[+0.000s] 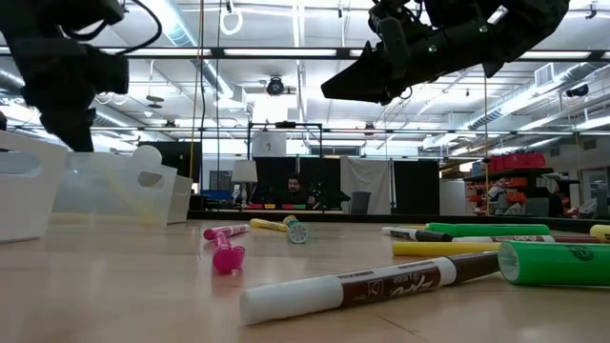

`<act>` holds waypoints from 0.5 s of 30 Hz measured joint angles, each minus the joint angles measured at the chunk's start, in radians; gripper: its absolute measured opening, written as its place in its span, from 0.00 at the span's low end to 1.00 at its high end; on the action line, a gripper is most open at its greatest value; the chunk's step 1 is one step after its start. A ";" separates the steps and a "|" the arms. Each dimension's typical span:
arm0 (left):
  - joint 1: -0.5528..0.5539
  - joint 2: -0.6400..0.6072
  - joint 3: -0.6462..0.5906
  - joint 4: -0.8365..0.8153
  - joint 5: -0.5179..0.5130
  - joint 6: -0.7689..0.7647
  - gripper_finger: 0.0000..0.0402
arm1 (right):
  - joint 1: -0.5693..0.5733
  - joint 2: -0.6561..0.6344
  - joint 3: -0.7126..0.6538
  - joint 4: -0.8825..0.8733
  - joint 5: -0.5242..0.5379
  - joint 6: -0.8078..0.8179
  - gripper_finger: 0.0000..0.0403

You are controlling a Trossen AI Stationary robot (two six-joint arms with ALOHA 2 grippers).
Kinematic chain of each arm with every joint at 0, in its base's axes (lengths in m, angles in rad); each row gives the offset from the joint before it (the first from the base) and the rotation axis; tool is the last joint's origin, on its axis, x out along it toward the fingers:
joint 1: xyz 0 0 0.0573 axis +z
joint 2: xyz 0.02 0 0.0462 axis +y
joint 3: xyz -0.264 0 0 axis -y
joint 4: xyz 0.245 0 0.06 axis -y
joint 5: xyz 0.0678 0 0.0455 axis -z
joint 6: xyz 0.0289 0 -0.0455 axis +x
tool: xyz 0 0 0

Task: Pick & Place Markers
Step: Put the yellow pen into the transparent bin, then put the brown marker into the white bin

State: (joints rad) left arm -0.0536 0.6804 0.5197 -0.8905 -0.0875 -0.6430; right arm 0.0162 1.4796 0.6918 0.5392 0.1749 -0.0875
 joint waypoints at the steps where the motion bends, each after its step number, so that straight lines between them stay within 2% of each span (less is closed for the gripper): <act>1: 0.000 0.000 -0.008 -0.004 0.004 0.000 0.19 | 0.000 0.000 0.000 0.000 0.000 0.000 0.28; 6: 0.000 0.000 -0.038 -0.033 0.012 0.000 0.23 | 0.000 0.000 0.000 0.000 0.000 -0.002 0.28; 15: 0.000 0.000 -0.018 -0.056 -0.019 -0.058 0.32 | -0.001 0.000 0.000 -0.001 0.000 -0.004 0.28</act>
State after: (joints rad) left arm -0.0532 0.6804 0.5014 -0.9460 -0.1065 -0.7013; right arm 0.0154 1.4796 0.6914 0.5385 0.1753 -0.0914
